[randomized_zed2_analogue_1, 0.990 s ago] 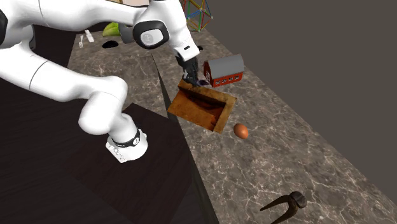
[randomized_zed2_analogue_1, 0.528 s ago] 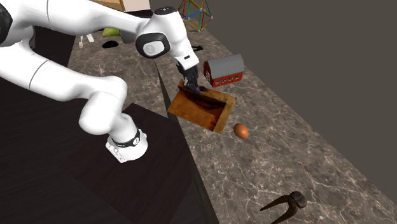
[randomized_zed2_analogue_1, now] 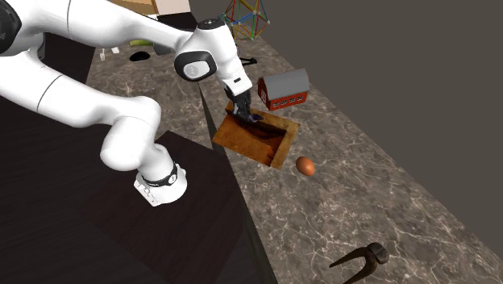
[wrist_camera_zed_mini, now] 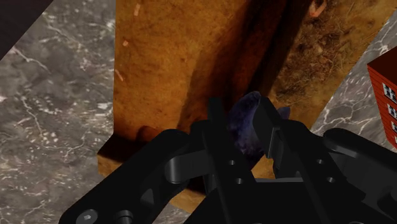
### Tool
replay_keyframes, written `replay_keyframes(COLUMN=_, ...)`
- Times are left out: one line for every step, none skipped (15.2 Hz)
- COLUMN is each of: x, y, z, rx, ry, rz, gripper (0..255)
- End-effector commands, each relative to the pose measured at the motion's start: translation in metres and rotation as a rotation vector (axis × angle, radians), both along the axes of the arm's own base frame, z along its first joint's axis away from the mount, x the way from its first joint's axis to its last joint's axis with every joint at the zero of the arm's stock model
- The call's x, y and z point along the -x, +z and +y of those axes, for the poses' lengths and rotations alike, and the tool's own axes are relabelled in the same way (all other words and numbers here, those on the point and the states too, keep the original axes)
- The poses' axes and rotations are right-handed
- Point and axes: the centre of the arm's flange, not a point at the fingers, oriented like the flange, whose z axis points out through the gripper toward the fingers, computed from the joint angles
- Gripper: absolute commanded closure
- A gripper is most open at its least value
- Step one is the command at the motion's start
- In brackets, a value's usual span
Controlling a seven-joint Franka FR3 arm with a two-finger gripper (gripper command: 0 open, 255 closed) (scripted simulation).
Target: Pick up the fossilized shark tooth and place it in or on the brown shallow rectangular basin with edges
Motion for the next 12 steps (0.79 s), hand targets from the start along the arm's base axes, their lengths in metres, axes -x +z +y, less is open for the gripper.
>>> replay_keyframes(x=0.000, y=0.000, z=0.000, rx=0.000, ry=0.000, rz=0.000, gripper=255)
replay_keyframes(x=0.000, y=0.000, z=0.000, rx=0.000, ry=0.000, rz=0.000, gripper=255)
replay_keyframes(x=0.000, y=0.000, z=0.000, rx=0.000, ry=0.000, rz=0.000, gripper=255)
replay_keyframes(x=0.000, y=0.000, z=0.000, rx=0.000, ry=0.000, rz=0.000, gripper=0)
replay_keyframes(x=0.000, y=0.000, z=0.000, rx=0.000, ry=0.000, rz=0.000, gripper=0)
replay_keyframes(x=0.000, y=0.000, z=0.000, rx=0.000, ry=0.000, rz=0.000, gripper=0)
replay_keyframes(x=0.000, y=0.000, z=0.000, rx=0.000, ry=0.000, rz=0.000, gripper=0)
replay_keyframes(x=0.000, y=0.000, z=0.000, rx=0.000, ry=0.000, rz=0.000, gripper=0)
replay_keyframes(x=0.000, y=0.000, z=0.000, rx=0.000, ry=0.000, rz=0.000, gripper=0)
replay_keyframes(x=0.003, y=0.013, z=-0.002, rx=0.000, ry=0.000, rz=0.000, gripper=0)
replay_keyframes(x=0.005, y=0.025, z=-0.005, rx=0.000, ry=0.000, rz=0.000, gripper=0)
replay_keyframes(x=0.008, y=0.038, z=-0.007, rx=0.000, ry=0.000, rz=0.000, gripper=0)
